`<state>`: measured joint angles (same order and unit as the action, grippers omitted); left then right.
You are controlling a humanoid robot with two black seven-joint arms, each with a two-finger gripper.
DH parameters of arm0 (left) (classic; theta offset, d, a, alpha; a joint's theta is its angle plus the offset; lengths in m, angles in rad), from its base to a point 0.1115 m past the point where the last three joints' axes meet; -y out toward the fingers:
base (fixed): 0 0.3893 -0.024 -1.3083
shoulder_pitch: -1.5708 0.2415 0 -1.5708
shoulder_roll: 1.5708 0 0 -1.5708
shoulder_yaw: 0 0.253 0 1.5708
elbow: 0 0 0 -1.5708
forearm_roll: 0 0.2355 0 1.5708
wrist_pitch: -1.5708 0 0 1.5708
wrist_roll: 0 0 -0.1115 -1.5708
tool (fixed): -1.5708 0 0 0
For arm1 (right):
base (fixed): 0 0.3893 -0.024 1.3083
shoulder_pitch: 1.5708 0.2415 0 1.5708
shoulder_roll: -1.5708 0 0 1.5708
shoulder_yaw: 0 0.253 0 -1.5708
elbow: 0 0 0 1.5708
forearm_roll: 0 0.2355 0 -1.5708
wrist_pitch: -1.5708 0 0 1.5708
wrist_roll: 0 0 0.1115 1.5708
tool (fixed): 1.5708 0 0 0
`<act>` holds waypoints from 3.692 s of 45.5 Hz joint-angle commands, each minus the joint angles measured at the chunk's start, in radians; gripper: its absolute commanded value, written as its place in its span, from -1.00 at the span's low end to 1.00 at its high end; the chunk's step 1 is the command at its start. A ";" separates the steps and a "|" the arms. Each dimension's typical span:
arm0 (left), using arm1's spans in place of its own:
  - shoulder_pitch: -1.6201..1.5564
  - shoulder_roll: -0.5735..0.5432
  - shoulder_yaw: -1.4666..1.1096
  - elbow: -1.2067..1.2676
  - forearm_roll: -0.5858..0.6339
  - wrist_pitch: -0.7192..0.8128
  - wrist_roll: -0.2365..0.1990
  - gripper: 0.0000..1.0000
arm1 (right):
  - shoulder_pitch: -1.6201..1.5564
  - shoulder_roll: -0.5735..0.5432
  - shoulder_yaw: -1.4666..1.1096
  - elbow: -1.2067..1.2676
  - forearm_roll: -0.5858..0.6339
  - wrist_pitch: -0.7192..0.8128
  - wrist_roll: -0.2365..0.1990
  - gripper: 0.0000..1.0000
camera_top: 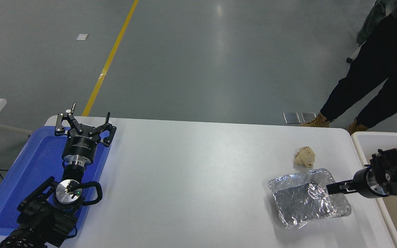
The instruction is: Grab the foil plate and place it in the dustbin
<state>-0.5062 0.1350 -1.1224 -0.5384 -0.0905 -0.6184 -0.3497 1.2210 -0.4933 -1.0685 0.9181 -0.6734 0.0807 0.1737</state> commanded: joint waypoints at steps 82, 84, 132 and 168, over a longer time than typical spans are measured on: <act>0.000 0.000 0.001 0.000 0.001 -0.001 0.002 1.00 | 0.454 -0.249 -0.129 0.505 -0.008 -0.001 -0.007 -1.00; 0.000 0.000 0.001 0.000 0.001 -0.001 0.002 1.00 | 0.501 -0.251 -0.154 0.533 -0.008 0.008 -0.007 -1.00; 0.000 0.000 0.001 -0.002 0.003 -0.003 0.003 1.00 | 1.143 -0.191 -0.445 0.708 -0.006 0.283 -0.011 -1.00; 0.000 0.000 0.001 -0.002 0.003 -0.003 0.003 1.00 | 1.359 -0.157 -0.499 0.711 -0.008 0.455 -0.013 -1.00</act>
<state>-0.5062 0.1350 -1.1213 -0.5400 -0.0875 -0.6213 -0.3467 2.5569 -0.6583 -1.5547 1.6323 -0.6807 0.5228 0.1623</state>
